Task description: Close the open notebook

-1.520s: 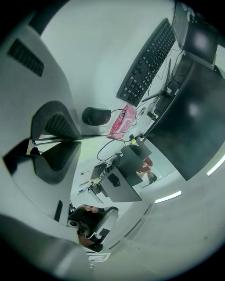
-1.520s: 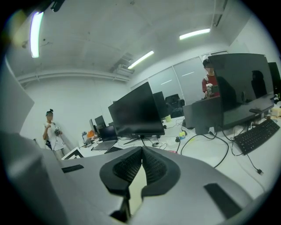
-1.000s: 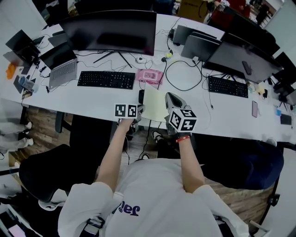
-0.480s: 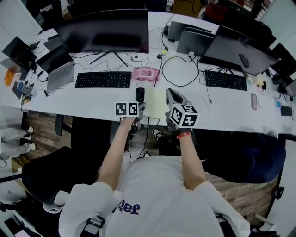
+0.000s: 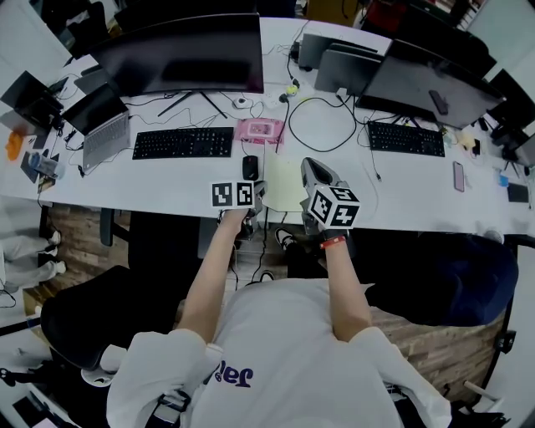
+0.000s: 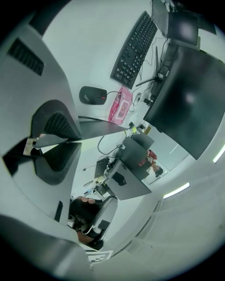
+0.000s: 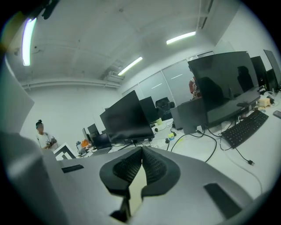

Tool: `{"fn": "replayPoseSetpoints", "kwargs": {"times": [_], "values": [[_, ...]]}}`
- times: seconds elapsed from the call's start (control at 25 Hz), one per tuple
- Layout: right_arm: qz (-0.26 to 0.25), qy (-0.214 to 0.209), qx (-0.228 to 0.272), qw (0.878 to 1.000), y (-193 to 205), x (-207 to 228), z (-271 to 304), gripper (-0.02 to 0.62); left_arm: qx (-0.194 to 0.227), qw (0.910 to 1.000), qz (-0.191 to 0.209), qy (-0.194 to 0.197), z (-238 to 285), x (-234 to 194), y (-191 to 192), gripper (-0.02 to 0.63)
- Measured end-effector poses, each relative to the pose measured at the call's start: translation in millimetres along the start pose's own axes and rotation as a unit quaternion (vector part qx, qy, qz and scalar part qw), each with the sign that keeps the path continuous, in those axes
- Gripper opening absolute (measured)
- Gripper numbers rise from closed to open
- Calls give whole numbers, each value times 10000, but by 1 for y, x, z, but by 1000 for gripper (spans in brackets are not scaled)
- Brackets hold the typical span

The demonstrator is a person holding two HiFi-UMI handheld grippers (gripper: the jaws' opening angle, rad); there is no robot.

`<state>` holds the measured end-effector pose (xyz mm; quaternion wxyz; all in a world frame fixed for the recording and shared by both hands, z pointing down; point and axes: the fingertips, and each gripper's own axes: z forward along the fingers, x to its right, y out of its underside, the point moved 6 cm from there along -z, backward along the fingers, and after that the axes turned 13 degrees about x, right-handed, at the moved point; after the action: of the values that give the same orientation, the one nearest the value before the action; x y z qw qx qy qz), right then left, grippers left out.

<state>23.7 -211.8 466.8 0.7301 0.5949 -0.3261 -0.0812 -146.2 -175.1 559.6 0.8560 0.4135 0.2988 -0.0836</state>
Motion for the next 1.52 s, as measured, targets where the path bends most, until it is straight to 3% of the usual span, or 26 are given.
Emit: {"fn": "replayPoseSetpoints", "kwargs": {"times": [0.44,0.92,1.52], "values": [[88,81,75,9999,-5,11,-6,15,54,9999,11,98,10,21,3,60],[342,292,145,9989,-10,35,-16,15,259,9994,-81,-209,19,41,8,57],[569,458,179,9972,-3,50,-19,15,77,9998,116,-147,34,55,11,61]]}}
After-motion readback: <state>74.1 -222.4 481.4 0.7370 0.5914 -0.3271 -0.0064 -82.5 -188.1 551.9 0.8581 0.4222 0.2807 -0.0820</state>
